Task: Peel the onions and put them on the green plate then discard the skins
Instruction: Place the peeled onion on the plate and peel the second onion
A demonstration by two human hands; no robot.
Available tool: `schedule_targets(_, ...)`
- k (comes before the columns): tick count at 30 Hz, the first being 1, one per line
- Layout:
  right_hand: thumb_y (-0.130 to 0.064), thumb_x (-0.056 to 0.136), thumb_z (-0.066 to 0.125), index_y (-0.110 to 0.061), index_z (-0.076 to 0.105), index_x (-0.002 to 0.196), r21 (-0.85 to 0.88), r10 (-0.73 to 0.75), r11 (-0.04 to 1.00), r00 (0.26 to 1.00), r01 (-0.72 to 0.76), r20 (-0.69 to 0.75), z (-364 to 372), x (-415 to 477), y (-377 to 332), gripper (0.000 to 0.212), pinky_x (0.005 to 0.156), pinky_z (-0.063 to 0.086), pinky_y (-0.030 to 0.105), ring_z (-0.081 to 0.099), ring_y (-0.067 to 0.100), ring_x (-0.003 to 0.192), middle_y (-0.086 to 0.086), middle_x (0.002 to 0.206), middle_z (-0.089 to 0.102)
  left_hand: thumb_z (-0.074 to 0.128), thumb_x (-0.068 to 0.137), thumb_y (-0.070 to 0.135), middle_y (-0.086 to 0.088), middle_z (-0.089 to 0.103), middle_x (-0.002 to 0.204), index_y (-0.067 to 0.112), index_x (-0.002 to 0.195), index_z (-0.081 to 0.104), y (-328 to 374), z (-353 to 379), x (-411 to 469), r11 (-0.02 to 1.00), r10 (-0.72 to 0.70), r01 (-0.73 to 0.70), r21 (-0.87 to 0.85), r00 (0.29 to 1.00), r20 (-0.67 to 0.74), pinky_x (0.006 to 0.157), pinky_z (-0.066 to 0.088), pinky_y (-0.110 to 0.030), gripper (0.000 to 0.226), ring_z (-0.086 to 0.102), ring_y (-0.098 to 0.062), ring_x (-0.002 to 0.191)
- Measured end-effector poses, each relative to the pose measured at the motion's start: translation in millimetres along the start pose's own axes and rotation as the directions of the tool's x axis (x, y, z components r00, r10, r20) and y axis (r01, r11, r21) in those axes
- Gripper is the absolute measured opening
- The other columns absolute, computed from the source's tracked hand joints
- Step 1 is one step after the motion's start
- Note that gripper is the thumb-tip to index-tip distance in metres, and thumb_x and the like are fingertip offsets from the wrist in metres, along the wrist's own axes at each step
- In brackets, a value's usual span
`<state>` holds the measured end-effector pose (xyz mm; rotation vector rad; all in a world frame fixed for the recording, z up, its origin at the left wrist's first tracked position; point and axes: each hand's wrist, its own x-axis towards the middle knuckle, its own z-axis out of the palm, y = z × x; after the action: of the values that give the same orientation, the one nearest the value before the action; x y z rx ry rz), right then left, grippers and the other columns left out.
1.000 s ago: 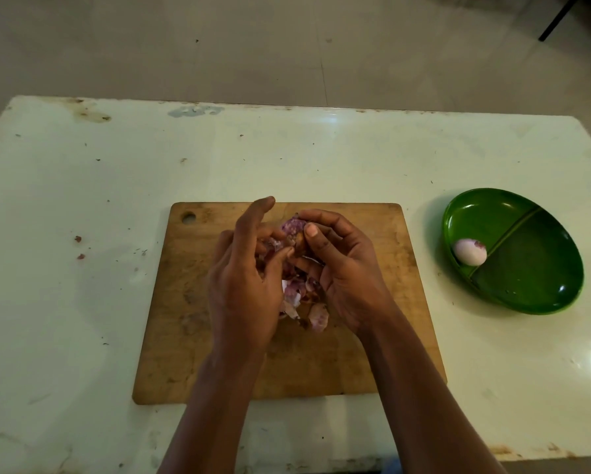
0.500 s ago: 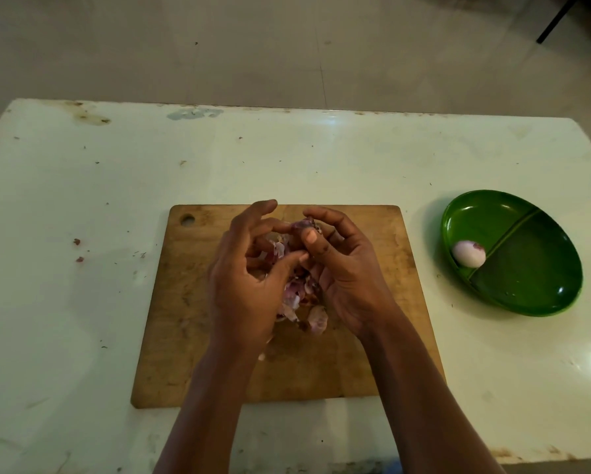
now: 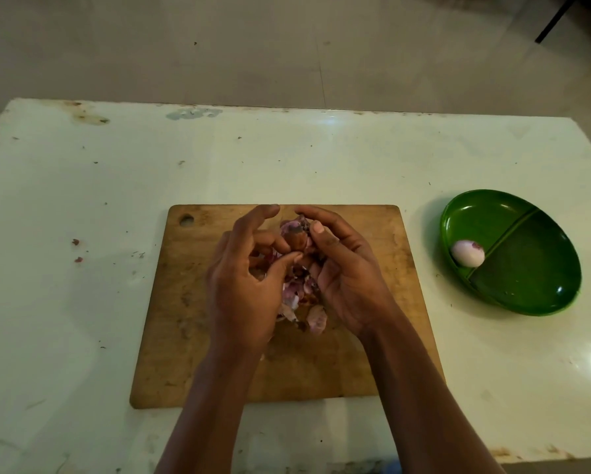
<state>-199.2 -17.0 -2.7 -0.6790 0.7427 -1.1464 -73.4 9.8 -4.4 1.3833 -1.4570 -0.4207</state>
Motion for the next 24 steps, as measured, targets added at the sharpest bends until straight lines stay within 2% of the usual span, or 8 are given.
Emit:
schedule_targets(2,-0.013,0.086,0.053,-0.007,0.062,0.111,0.000,-0.008,1.000,1.000,0.008,0.015,-0.4,-0.4,-0.4,0.028,0.081,0.055,0.027,0.067,0.017,0.092,0.008,0.098,0.070,0.080,0.071,0.005,0.003,0.067,0.088,0.026,0.123,0.047,-0.3,0.2,-1.0,1.000,0.010,-0.010,-0.004,1.000,-0.005,0.074,0.057,-0.026,0.065,0.066,-0.011,0.082)
schedule_targets(6,-0.013,0.084,0.056,-0.007,0.062,0.114,-0.001,-0.002,1.000,1.000,0.002,0.024,-2.0,-0.1,-0.1,0.031,0.087,0.054,0.030,0.065,0.022,0.103,0.009,0.106,0.068,0.082,0.068,0.008,0.004,0.063,0.101,0.018,0.127,0.048,-1.1,-0.1,-0.2,1.000,0.010,-0.010,-0.002,1.000,-0.022,0.073,0.054,-0.015,0.069,0.064,-0.010,0.088)
schedule_targets(8,-0.010,0.085,0.055,-0.006,0.061,0.115,0.008,0.003,1.000,1.000,-0.003,0.030,-2.9,0.1,0.1,0.031,0.087,0.054,0.030,0.065,0.023,0.105,0.009,0.108,0.068,0.081,0.069,0.007,0.000,0.063,0.106,0.023,0.128,0.044,-1.1,0.1,0.3,1.000,0.023,-0.023,0.004,1.000,0.001,0.075,0.056,-0.021,0.072,0.065,-0.013,0.092)
schedule_targets(10,-0.007,0.085,0.055,-0.006,0.061,0.116,0.016,0.005,1.000,0.999,-0.005,0.041,-3.3,0.2,0.0,0.031,0.086,0.054,0.031,0.065,0.024,0.106,0.010,0.110,0.068,0.079,0.070,0.005,-0.005,0.064,0.109,0.026,0.129,0.041,-1.2,0.1,0.7,0.999,0.048,-0.048,0.018,0.998,0.037,0.076,0.058,-0.034,0.073,0.065,-0.019,0.094)
schedule_targets(12,-0.006,0.084,0.056,-0.007,0.060,0.116,0.010,0.007,1.000,0.999,-0.008,0.046,-3.6,0.4,-0.2,0.033,0.087,0.054,0.032,0.065,0.024,0.106,0.012,0.111,0.067,0.078,0.072,0.005,-0.004,0.063,0.113,0.024,0.129,0.043,-3.0,-0.2,-0.1,0.995,0.083,-0.085,0.047,0.995,0.052,0.076,0.058,-0.041,0.070,0.065,-0.021,0.097)
schedule_targets(16,-0.006,0.082,0.059,-0.008,0.059,0.116,0.007,0.013,1.000,0.999,-0.013,0.039,-4.6,1.1,0.3,0.035,0.088,0.054,0.034,0.064,0.026,0.105,0.014,0.110,0.067,0.078,0.071,0.005,0.014,0.055,0.108,0.022,0.127,0.047,-5.8,0.2,-0.3,0.986,0.137,-0.142,0.083,0.989,0.054,0.074,0.058,-0.041,0.067,0.063,-0.020,0.097)
schedule_targets(21,-0.005,0.084,0.063,-0.008,0.059,0.117,0.001,0.022,1.000,0.999,-0.022,0.027,-6.6,1.9,1.9,0.034,0.089,0.054,0.036,0.065,0.026,0.103,0.015,0.107,0.068,0.081,0.068,-0.001,-0.001,0.064,0.103,0.023,0.126,0.046,-6.4,0.0,-0.1,0.992,0.095,-0.101,0.072,0.993,0.074,0.072,0.058,-0.043,0.072,0.064,-0.021,0.092)
schedule_targets(24,-0.005,0.081,0.061,-0.009,0.059,0.116,-0.013,0.026,1.000,0.999,-0.026,0.018,-6.3,1.4,2.0,0.035,0.087,0.055,0.035,0.065,0.025,0.101,0.013,0.104,0.069,0.081,0.068,0.002,-0.003,0.065,0.098,0.027,0.126,0.045,-6.8,-0.8,0.3,0.995,0.053,-0.059,0.078,0.995,0.082,0.074,0.058,-0.037,0.073,0.065,-0.016,0.089)
